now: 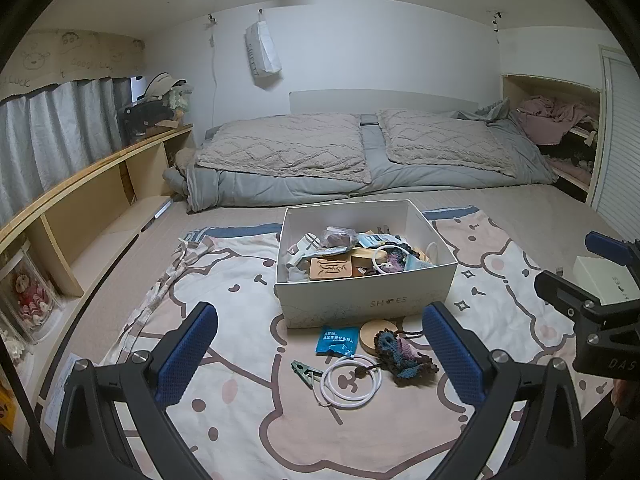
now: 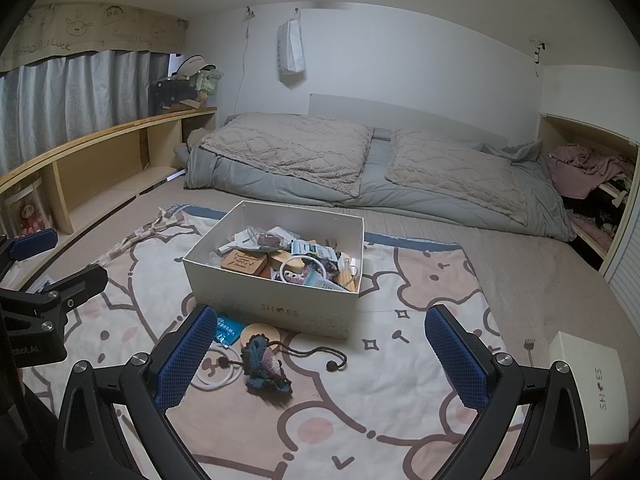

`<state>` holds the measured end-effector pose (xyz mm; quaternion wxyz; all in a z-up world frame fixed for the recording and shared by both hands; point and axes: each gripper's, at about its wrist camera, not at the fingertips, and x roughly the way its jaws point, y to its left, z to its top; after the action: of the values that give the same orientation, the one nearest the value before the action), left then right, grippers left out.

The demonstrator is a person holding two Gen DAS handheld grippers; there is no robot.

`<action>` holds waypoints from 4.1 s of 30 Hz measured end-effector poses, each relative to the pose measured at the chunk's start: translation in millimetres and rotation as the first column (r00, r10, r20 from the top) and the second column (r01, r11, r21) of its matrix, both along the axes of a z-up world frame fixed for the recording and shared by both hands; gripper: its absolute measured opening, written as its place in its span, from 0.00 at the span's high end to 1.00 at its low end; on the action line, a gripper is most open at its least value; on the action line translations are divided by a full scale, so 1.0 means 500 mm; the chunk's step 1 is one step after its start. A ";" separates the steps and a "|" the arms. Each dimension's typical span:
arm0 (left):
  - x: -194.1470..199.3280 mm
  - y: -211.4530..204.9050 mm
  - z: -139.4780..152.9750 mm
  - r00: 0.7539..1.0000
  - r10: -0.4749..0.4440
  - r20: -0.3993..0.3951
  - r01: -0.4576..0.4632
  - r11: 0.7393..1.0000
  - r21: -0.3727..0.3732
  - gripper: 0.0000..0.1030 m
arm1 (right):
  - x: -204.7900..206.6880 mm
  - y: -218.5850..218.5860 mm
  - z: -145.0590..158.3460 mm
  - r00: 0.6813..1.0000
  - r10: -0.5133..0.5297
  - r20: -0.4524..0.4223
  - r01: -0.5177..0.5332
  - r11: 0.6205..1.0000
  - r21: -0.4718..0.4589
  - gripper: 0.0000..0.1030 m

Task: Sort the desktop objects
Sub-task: 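Move both tools toward the crocheted plush beside the shoe box, then lower the right tool over the blue crocheted plush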

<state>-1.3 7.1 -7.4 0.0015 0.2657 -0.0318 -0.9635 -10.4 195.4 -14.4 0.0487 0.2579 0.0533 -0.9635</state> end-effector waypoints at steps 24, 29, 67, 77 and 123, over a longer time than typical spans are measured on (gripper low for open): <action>-0.004 -0.014 -0.005 1.000 0.020 0.001 -0.020 1.000 0.014 0.00 | -0.005 0.006 0.002 1.000 -0.010 0.010 0.010 1.000 0.002 0.00; -0.013 -0.031 0.000 1.000 0.027 0.008 -0.027 1.000 -0.001 0.00 | -0.011 0.014 0.005 1.000 -0.011 0.017 0.011 1.000 -0.001 0.00; -0.225 -0.044 -0.107 0.959 0.021 0.282 0.007 0.995 -0.098 0.00 | -0.214 0.023 -0.079 0.967 0.034 0.253 -0.027 0.999 -0.028 0.00; -0.249 -0.074 -0.196 0.913 0.067 0.403 -0.054 0.998 -0.044 0.00 | -0.247 -0.006 -0.165 0.938 0.095 0.334 -0.076 0.995 -0.069 0.00; -0.219 -0.072 -0.429 0.844 0.108 0.526 -0.064 0.993 -0.102 0.00 | -0.301 -0.067 -0.450 0.892 -0.143 0.429 0.095 0.987 0.133 0.00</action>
<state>-110.7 -29.2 -221.7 0.0465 0.5221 -0.0577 -0.8496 -160.9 161.8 -239.3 -0.0138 0.4723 0.0774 -0.8779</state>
